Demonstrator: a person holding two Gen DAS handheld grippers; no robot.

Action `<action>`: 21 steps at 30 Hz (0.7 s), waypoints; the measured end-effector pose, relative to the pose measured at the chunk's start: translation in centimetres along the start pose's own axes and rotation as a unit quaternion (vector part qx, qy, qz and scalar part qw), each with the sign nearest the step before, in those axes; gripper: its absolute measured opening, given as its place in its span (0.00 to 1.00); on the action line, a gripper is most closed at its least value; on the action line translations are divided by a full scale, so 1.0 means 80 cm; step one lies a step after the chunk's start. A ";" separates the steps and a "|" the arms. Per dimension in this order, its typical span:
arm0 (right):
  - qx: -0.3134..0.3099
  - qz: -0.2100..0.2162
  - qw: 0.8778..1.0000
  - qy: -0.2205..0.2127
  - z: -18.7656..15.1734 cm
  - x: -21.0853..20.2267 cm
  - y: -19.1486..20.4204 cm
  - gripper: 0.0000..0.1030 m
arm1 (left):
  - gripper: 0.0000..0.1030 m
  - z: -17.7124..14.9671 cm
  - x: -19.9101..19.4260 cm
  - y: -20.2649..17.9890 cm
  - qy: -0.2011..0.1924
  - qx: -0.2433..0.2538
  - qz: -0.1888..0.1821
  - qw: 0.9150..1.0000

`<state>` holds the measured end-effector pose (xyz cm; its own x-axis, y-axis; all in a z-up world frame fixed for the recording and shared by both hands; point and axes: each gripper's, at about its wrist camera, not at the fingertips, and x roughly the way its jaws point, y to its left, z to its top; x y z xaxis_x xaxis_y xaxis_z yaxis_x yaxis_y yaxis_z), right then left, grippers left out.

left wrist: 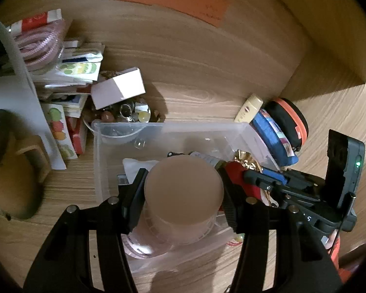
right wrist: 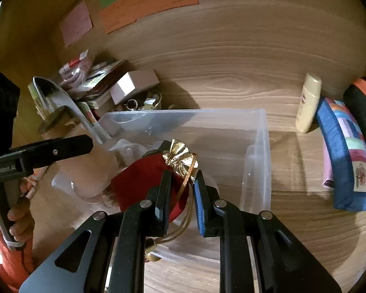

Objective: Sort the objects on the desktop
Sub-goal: 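Carry the candle jar and red pouch over the clear box with both grippers, then lower the candle jar and pouch into the clear box, opening both grippers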

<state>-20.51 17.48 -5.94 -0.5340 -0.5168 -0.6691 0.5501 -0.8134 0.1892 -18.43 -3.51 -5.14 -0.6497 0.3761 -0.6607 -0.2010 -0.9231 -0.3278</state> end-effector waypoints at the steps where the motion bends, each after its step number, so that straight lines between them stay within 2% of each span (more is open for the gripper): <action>1: -0.002 -0.004 1.000 0.000 0.000 0.001 0.000 0.15 | 0.54 0.000 0.002 -0.003 0.001 0.003 0.002 1.000; 14: -0.042 -0.050 0.998 -0.011 -0.003 -0.004 0.013 0.21 | 0.58 -0.006 0.019 -0.019 0.015 0.023 0.027 0.999; 17: -0.039 -0.054 0.998 -0.009 -0.003 -0.007 0.010 0.29 | 0.58 -0.008 0.016 -0.024 0.012 0.030 0.038 0.999; 19: -0.037 -0.058 0.998 -0.013 -0.003 -0.010 0.010 0.40 | 0.59 -0.008 0.014 -0.024 0.011 0.028 0.032 0.999; 21: -0.039 -0.060 0.997 -0.021 -0.002 -0.016 0.010 0.42 | 0.61 -0.007 0.012 -0.026 0.008 0.027 0.031 0.999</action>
<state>-19.29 17.50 -5.05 -0.6252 -0.4284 -0.6523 0.5275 -0.8480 0.0514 -18.20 -1.22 -5.47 -0.6501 0.3195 -0.6895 -0.2005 -0.9473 -0.2499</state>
